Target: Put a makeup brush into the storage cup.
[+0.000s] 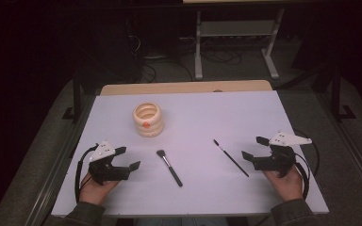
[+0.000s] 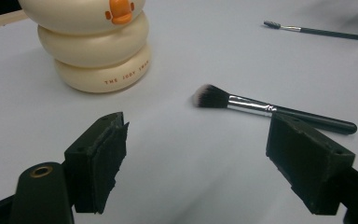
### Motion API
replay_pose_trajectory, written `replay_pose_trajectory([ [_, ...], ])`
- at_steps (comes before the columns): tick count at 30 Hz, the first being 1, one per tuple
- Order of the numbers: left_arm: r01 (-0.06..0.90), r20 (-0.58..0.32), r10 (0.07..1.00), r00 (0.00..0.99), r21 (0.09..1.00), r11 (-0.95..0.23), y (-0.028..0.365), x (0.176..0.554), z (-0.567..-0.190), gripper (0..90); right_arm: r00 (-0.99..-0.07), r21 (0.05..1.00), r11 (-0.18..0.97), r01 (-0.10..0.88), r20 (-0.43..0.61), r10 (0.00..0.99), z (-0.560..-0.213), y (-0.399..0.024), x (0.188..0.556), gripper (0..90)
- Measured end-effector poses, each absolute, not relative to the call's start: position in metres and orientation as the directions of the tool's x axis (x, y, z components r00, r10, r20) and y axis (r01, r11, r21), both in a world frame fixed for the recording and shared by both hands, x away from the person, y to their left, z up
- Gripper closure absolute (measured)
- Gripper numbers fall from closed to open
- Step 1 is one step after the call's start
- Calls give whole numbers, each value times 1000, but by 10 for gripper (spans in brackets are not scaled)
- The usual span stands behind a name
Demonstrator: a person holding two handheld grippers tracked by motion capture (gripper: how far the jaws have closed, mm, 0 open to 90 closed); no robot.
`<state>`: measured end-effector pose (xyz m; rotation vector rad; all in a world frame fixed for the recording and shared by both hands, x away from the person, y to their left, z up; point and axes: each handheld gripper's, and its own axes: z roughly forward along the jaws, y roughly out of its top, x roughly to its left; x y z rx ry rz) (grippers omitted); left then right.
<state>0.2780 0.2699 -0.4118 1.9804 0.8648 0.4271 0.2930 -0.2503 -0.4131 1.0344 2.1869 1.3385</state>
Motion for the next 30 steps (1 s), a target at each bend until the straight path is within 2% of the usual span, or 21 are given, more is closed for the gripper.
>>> replay_pose_trajectory([
  [26, 385, -20, 691, 723, 842, -378, 264, 275, -410, 196, -694, 876, 308, 371, 42, 719, -400, -230, 289, 169],
  [30, 389, -18, 688, 725, 835, -389, 264, 274, -409, 196, -702, 871, 302, 388, 67, 709, -396, -224, 288, 168],
])
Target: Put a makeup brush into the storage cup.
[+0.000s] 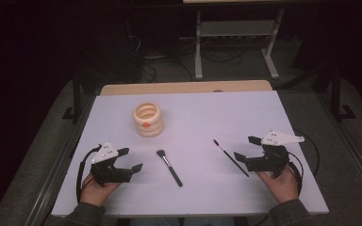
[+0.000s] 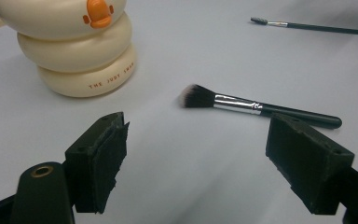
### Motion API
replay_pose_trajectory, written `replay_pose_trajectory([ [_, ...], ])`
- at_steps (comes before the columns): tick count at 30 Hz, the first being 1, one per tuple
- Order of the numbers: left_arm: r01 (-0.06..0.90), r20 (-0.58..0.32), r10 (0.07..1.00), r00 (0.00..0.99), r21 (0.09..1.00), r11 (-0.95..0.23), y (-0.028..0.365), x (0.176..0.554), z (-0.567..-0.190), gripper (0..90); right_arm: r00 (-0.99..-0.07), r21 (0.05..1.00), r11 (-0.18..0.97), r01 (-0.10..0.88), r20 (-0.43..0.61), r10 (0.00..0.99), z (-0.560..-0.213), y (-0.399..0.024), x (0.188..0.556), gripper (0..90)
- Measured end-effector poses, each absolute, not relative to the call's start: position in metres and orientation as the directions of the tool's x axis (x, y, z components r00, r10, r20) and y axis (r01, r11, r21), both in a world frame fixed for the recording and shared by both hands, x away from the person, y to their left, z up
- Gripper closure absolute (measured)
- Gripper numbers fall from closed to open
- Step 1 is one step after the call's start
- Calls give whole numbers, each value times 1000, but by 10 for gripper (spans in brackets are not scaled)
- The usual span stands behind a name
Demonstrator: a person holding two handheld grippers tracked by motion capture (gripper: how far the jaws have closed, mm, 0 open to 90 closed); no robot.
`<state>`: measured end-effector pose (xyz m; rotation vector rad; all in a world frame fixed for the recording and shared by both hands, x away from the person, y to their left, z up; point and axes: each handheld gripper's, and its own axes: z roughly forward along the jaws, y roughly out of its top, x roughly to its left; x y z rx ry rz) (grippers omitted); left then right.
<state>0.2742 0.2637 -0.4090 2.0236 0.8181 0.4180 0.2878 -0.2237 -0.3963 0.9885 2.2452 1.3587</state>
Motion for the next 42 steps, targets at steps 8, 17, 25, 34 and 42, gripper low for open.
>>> replay_pose_trajectory([
  [8, 384, -30, 680, 733, 843, -377, 262, 272, -408, 196, -711, 849, 329, 414, 76, 699, -392, -213, 291, 153],
  [17, 370, -27, 678, 735, 854, -367, 263, 270, -404, 196, -728, 831, 382, 404, 40, 684, -375, -189, 295, 146],
  [25, 376, -34, 686, 727, 855, -357, 265, 270, -403, 195, -746, 822, 398, 407, 47, 665, -367, -178, 302, 144],
  [34, 371, -28, 685, 728, 857, -358, 265, 269, -403, 195, -747, 814, 398, 424, 66, 661, -358, -160, 309, 139],
  [42, 371, -32, 687, 726, 860, -352, 265, 270, -403, 195, -764, 796, 435, 422, 53, 643, -353, -140, 314, 139],
])
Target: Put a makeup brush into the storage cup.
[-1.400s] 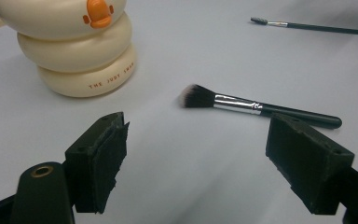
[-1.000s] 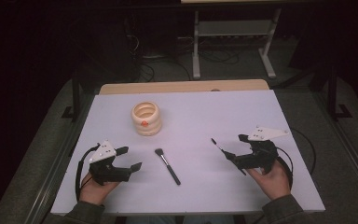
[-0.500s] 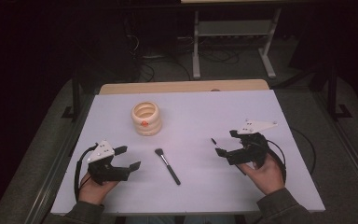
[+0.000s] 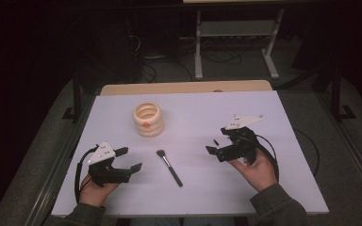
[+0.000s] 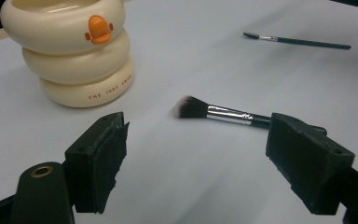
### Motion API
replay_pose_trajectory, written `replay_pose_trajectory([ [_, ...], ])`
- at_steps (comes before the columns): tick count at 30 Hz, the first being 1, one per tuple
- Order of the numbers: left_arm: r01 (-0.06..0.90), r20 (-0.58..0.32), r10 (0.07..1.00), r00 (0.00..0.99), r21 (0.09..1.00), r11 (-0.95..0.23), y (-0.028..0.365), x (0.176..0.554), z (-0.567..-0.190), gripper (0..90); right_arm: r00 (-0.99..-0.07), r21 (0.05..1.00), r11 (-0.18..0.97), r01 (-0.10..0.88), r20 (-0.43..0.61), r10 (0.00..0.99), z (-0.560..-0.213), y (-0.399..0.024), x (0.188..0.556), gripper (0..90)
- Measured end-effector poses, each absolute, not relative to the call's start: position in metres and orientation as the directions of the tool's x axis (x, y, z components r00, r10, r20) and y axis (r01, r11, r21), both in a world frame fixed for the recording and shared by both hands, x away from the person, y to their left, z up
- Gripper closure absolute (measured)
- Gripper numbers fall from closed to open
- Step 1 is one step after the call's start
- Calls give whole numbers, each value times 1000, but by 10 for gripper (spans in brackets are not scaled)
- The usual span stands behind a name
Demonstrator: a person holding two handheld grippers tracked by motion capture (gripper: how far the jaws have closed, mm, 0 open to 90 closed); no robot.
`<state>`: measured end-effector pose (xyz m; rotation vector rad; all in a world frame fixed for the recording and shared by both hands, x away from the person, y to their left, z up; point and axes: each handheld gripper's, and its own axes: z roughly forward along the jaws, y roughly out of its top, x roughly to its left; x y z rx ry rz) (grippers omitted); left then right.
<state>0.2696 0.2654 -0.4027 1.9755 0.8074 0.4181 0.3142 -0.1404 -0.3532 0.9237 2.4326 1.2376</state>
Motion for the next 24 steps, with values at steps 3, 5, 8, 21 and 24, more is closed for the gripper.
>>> replay_pose_trajectory([
  [3, 368, -32, 687, 726, 862, -349, 265, 270, -403, 195, -775, 790, 448, 419, 54, 630, -352, -134, 315, 144],
  [5, 370, -30, 688, 725, 860, -352, 265, 269, -402, 195, -777, 787, 455, 415, 46, 628, -351, -129, 315, 144],
  [8, 369, -24, 686, 727, 856, -362, 265, 270, -404, 193, -784, 783, 466, 413, 45, 619, -350, -123, 315, 144],
  [21, 362, -15, 683, 731, 856, -369, 266, 270, -403, 193, -821, 752, 525, 399, 38, 569, -353, -85, 319, 167],
  [24, 360, -16, 684, 729, 859, -364, 267, 271, -403, 193, -826, 748, 529, 401, 45, 562, -354, -76, 320, 186],
])
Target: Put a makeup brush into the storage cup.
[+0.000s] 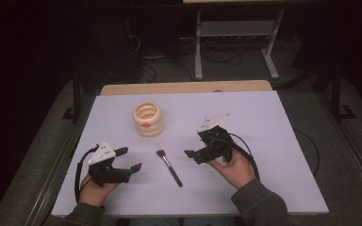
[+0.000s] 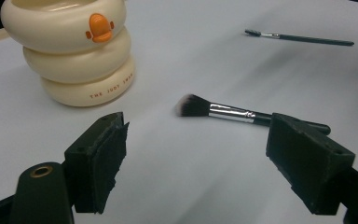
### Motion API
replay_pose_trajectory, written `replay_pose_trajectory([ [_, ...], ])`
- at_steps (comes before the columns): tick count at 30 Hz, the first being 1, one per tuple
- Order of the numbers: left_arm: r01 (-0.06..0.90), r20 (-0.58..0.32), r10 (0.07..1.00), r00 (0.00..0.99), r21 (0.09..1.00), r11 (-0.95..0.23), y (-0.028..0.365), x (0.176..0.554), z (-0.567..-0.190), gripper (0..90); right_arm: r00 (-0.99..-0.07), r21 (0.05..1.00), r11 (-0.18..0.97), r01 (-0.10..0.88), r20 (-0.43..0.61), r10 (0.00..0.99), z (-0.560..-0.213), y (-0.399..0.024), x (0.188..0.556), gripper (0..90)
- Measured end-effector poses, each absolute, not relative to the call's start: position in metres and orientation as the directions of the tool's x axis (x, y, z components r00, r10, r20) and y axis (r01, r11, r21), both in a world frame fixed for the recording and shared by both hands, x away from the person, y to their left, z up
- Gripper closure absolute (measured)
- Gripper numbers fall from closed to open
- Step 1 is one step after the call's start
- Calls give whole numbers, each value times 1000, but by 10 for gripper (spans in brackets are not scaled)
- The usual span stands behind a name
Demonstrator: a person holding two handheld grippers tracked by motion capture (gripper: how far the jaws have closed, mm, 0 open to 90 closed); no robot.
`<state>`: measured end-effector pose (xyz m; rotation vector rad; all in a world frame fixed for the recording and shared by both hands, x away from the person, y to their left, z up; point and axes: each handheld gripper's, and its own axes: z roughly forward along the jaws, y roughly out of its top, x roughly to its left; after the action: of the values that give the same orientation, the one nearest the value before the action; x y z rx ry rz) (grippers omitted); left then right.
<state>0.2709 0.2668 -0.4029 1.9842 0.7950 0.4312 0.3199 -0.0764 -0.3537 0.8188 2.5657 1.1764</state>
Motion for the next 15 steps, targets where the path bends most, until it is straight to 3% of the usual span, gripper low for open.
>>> replay_pose_trajectory([
  [15, 363, -23, 688, 726, 862, -354, 267, 270, -403, 193, -851, 679, 593, 433, 90, 518, -367, -31, 327, 257],
])
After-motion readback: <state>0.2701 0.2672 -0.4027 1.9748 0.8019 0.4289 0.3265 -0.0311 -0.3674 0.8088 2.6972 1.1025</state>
